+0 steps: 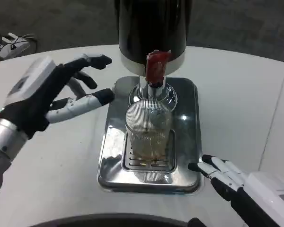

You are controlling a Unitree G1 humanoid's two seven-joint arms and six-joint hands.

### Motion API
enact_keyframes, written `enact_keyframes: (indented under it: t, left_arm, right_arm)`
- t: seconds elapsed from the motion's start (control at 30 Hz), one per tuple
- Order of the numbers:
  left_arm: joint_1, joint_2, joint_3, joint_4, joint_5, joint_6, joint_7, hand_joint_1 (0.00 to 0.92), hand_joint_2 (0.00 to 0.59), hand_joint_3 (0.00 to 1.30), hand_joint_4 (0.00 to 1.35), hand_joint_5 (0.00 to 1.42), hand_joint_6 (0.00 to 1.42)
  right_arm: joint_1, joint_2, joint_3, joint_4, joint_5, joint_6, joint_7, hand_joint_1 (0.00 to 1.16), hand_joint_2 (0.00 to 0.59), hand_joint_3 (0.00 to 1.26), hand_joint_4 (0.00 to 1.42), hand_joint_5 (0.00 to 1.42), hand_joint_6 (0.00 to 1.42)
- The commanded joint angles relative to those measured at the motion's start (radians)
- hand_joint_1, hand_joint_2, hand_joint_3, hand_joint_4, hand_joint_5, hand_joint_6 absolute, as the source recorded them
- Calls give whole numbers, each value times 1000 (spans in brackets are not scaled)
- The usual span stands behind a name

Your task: Grasp the cup under the faucet to collect the drink, then remove the cup.

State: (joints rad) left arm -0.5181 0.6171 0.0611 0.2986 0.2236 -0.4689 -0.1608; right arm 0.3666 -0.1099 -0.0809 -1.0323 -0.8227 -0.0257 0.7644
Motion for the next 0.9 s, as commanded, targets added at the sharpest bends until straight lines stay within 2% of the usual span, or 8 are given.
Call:
enact_keyframes:
  t: [0.03, 0.2, 0.33, 0.53, 0.63, 0.9]
  left_arm:
    - [41, 9, 50, -45, -108, -23, -54, 0, 39, 369, 350, 489, 497]
    - [49, -2, 87, -106, -255, 17, -139, 0, 42, 367, 342, 416, 419]
    - [17, -9, 92, -155, -392, 133, -237, 0, 44, 243, 252, 359, 370]
    - [-26, -16, 88, -180, -448, 226, -302, 0, 50, 234, 235, 349, 350]
    - [-68, -13, 65, -180, -462, 270, -352, 0, 51, 238, 234, 350, 349]
    - [-138, -31, 36, -163, -445, 304, -416, 0, 53, 258, 254, 364, 347]
  right_arm:
    - [4, -5, 5, -15, -4, 15, -12, 389, 436, 105, 1, 15, 195]
    - [5, -6, 15, -15, -11, 22, -15, 390, 435, 105, 1, 15, 195]
    - [3, -5, 24, -15, -21, 24, -15, 390, 433, 110, 4, 15, 195]
    - [-1, -6, 26, -15, -27, 28, -17, 391, 436, 113, 9, 15, 195]
    - [0, -5, 27, -15, -28, 26, -18, 391, 437, 114, 10, 18, 195]
    - [7, -1, 28, -15, -32, 19, -24, 392, 438, 115, 10, 25, 195]
